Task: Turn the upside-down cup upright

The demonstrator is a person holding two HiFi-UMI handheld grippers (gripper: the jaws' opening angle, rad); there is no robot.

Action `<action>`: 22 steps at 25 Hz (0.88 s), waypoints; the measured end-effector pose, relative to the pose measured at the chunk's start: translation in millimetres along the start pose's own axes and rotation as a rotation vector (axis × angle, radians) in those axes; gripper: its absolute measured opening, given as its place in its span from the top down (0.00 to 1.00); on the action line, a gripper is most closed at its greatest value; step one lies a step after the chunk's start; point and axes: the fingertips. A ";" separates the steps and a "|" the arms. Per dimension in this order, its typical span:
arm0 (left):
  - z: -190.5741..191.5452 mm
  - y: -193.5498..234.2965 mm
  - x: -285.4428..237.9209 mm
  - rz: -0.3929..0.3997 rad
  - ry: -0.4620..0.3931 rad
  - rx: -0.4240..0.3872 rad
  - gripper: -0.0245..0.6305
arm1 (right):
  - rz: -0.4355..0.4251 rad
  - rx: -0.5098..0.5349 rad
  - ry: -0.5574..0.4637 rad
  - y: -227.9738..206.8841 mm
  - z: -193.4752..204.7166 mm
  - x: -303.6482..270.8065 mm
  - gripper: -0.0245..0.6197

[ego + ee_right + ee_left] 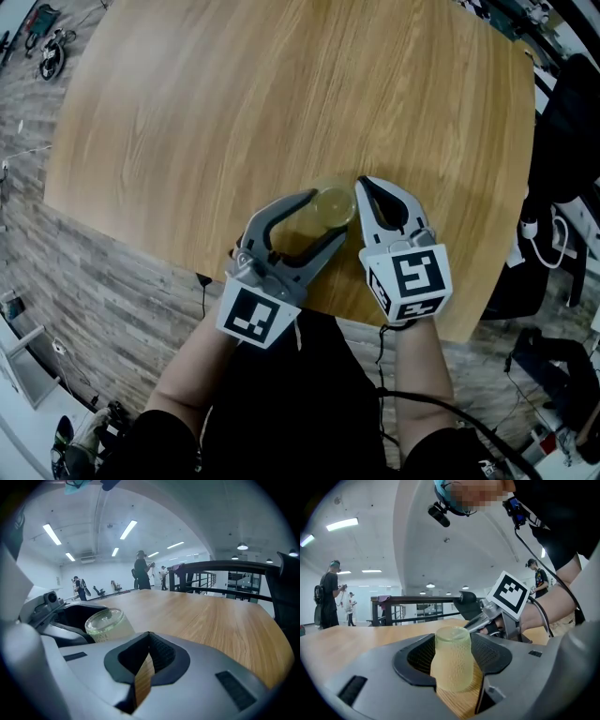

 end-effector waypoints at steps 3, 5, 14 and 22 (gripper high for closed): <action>6.9 -1.9 -3.4 0.010 0.014 0.000 0.59 | -0.002 -0.009 0.014 0.8 3.7 -4.3 0.94; 10.7 -2.7 -5.2 0.015 0.014 0.008 0.59 | -0.004 -0.013 0.016 0.1 5.8 -6.3 0.94; 15.0 -2.4 0.4 0.021 0.001 0.035 0.58 | 0.025 -0.032 -0.015 -4.4 1.1 -0.8 0.94; -32.3 0.9 37.1 -0.035 -0.102 0.103 0.72 | 0.077 -0.039 -0.133 -10.4 -30.6 58.5 0.94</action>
Point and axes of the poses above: the fingertips, and each gripper's own axes: x backward along the fingers, y to its left, z out of its underside, and after that the axes turned 14 degrees about y, right-handed
